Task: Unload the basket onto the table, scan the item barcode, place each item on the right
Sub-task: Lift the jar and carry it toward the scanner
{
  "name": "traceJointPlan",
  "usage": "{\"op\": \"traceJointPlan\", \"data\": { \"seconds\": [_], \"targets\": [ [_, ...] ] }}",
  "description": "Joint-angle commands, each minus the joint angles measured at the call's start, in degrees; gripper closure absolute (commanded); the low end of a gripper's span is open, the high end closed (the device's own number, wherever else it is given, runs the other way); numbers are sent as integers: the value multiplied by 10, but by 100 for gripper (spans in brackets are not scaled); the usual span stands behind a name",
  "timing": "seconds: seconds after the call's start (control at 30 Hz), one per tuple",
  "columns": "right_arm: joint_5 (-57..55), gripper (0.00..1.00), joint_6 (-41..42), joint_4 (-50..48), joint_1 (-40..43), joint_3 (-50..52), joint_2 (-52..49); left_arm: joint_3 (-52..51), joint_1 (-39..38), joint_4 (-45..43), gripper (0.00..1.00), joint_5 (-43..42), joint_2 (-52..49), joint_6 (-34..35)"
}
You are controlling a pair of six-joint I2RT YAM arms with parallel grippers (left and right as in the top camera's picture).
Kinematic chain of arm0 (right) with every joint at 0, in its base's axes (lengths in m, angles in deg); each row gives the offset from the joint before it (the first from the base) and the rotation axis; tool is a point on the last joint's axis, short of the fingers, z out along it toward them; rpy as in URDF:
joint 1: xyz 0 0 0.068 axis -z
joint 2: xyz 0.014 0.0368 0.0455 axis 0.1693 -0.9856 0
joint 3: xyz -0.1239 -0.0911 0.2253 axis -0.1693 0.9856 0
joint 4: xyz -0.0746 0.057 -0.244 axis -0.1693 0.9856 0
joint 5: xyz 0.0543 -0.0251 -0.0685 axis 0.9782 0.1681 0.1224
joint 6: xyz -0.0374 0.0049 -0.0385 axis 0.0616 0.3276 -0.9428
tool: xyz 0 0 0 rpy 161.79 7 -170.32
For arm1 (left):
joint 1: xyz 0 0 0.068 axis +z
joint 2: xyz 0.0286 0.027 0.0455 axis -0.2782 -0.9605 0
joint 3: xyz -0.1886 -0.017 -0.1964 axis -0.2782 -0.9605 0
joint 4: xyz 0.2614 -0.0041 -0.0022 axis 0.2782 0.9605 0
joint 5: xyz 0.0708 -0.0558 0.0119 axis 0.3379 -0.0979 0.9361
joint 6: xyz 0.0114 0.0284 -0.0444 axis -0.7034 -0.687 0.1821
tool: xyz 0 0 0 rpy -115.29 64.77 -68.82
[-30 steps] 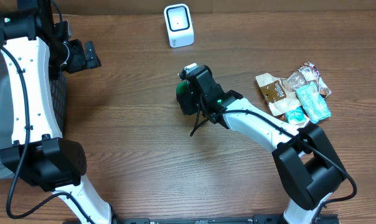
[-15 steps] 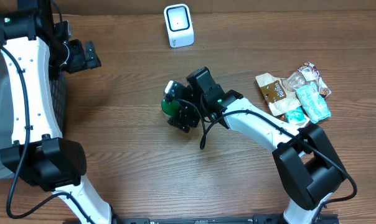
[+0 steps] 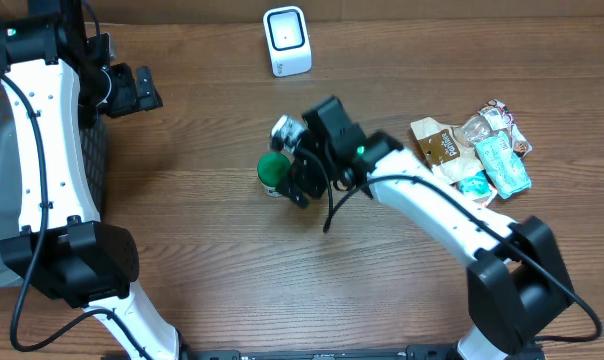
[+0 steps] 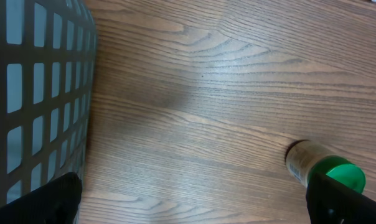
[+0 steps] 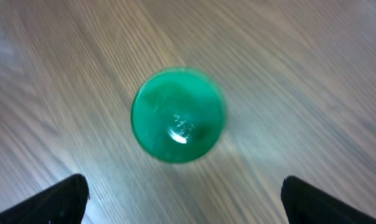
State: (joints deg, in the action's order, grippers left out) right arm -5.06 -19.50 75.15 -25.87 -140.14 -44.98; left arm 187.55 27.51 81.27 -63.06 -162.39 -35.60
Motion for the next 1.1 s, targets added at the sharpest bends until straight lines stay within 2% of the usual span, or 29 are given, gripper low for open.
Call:
{"op": "traceJointPlan", "data": {
  "seconds": [0.0,0.2,0.4,0.67,0.87,1.07],
  "targets": [
    [-42,0,80,89,1,-128,21,2,2,-1,0,2,15,-15],
    [-78,0,166,178,-14,-246,-7,2,2,-1,1,2,15,-15],
    [-102,0,226,192,-28,-252,-45,2,2,-1,0,2,15,-15],
    [-108,0,226,178,-42,-252,-123,2,2,-1,0,2,15,-15],
    [-45,0,224,146,-42,-249,-132,2,2,-1,1,2,15,-15],
    [-82,5,246,131,-44,-239,-136,2,2,0,1,2,15,-15]
  ]
}}
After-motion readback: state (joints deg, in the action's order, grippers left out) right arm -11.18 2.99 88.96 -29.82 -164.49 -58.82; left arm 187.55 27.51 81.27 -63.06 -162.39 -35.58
